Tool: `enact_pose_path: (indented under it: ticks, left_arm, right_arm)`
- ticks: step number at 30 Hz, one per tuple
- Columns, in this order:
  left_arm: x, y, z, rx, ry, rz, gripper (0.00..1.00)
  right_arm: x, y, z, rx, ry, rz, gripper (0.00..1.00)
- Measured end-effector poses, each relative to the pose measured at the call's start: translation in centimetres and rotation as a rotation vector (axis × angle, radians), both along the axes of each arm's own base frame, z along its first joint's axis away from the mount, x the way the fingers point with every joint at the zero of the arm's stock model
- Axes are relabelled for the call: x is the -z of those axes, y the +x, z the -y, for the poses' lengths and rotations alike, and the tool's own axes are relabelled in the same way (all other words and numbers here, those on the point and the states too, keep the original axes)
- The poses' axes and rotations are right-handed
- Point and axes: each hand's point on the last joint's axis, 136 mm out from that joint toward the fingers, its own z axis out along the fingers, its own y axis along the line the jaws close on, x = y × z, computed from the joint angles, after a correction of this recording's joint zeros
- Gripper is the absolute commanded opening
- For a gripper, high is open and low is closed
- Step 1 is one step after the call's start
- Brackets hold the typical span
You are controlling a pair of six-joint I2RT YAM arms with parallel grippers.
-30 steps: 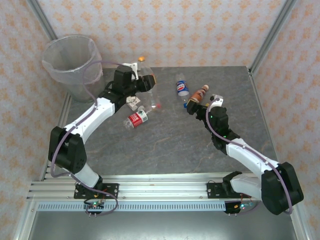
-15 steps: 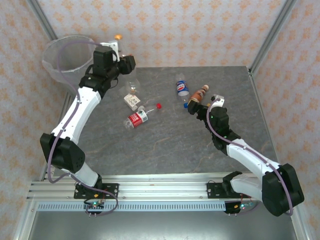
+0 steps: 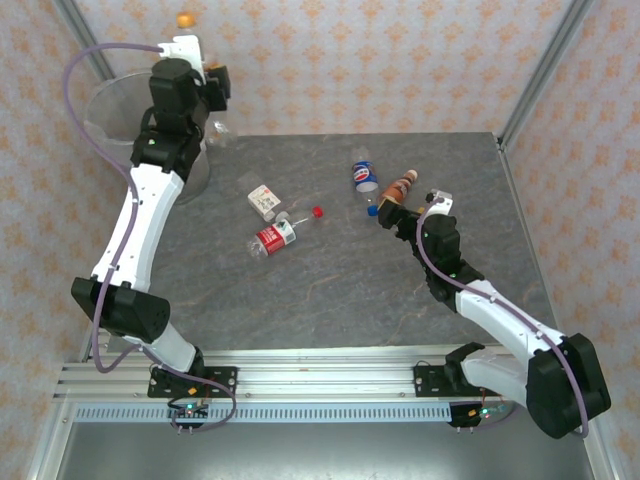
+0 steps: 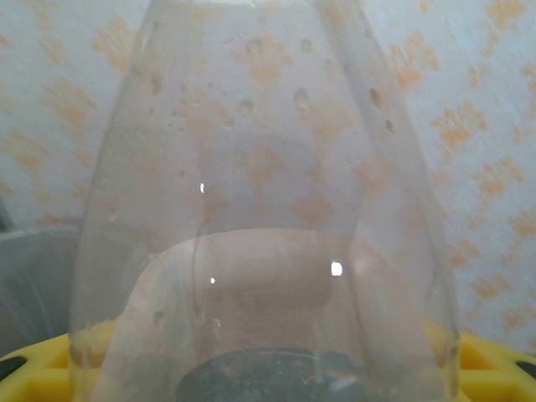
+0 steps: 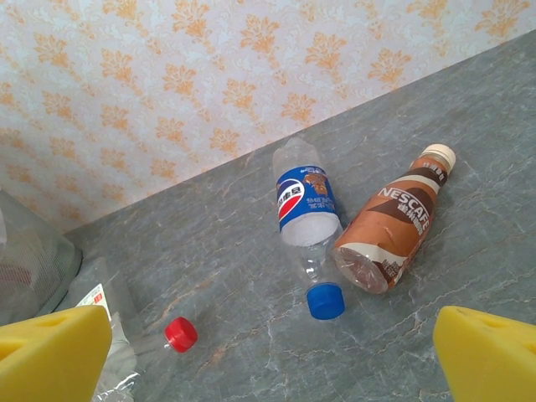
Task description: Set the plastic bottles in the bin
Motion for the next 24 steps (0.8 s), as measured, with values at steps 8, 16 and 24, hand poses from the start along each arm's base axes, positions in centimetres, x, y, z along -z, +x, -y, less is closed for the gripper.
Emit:
enact_pose_path:
  ticks: [8, 16, 24]
  left_arm:
    - [-5.0, 1.8, -5.3, -0.142, 0.038, 0.118, 0.57]
    - [-4.6, 6.6, -8.9, -0.231, 0.036, 0.104, 0.57]
    - [1.7, 9.6, -14.4, -0.353, -0.005, -0.018, 0.58]
  right_arm:
    - [0.0, 0.0, 0.1, 0.004, 0.002, -0.001, 0.99]
    - [0.0, 0.0, 0.1, 0.01, 0.008, -0.002, 0.99]
    - [0.0, 0.0, 0.2, 0.013, 0.007, -0.002, 0.99]
